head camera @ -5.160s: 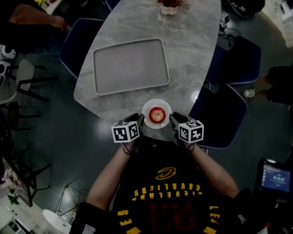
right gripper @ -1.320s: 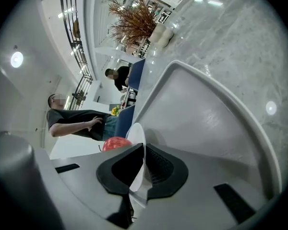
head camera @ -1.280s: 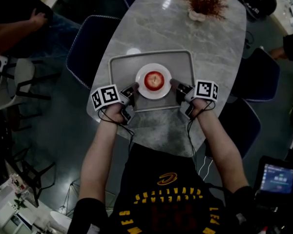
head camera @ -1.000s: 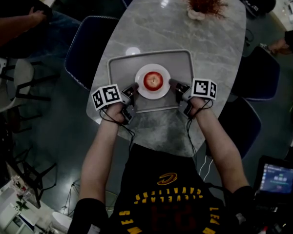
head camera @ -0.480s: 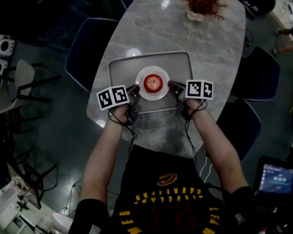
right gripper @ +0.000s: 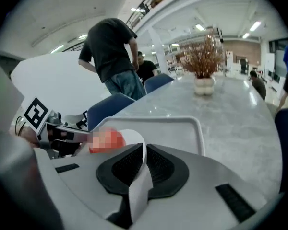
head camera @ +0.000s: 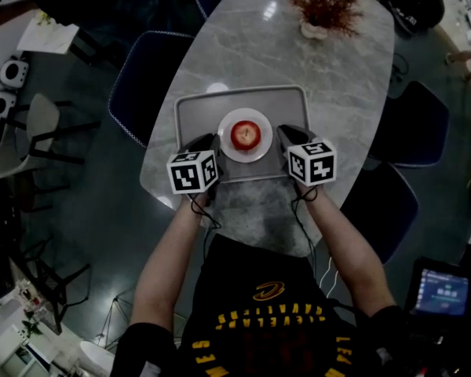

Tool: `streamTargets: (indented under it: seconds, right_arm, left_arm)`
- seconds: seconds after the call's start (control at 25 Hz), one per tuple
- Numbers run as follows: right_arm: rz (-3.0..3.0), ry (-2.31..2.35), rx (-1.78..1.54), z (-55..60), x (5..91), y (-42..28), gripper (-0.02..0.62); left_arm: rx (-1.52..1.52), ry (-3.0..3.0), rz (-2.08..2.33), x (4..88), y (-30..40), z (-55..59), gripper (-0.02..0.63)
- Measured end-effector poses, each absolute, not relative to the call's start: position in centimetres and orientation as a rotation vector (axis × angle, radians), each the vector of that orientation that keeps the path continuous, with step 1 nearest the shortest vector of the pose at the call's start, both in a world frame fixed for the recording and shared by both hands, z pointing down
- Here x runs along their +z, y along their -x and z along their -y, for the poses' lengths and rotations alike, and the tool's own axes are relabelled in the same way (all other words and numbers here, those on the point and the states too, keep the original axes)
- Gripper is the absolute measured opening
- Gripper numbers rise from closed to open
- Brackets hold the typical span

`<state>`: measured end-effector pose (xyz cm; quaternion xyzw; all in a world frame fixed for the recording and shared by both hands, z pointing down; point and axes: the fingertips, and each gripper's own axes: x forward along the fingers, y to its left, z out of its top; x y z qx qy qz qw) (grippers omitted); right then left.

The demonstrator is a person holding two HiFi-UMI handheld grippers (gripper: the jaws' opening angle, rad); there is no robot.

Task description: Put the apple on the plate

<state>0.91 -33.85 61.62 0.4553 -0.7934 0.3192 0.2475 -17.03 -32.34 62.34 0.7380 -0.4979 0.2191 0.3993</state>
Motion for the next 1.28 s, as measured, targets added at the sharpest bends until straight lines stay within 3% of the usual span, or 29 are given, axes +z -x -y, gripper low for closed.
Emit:
streamTargets:
  seconds: [0.32,0.44,1.28]
  right_arm:
    - [2.48,-1.224,0.521,30.6,52.5,-0.1,0.028]
    - [2.524,-1.246,0.467,28.5,50.2,-0.5,0.028]
    - [2.811,-1.225,0.455,12.7,39.7,-5.6,0.006]
  left_arm:
    - [0.412,-2.145,1.362,54.1,15.3,28.7,0.051]
    - [0.351,-2.243,1.333,51.2,13.2,26.0,0.002]
    - [0.106,-2.478,1.272,38.0,-0.3,11.5,0.002]
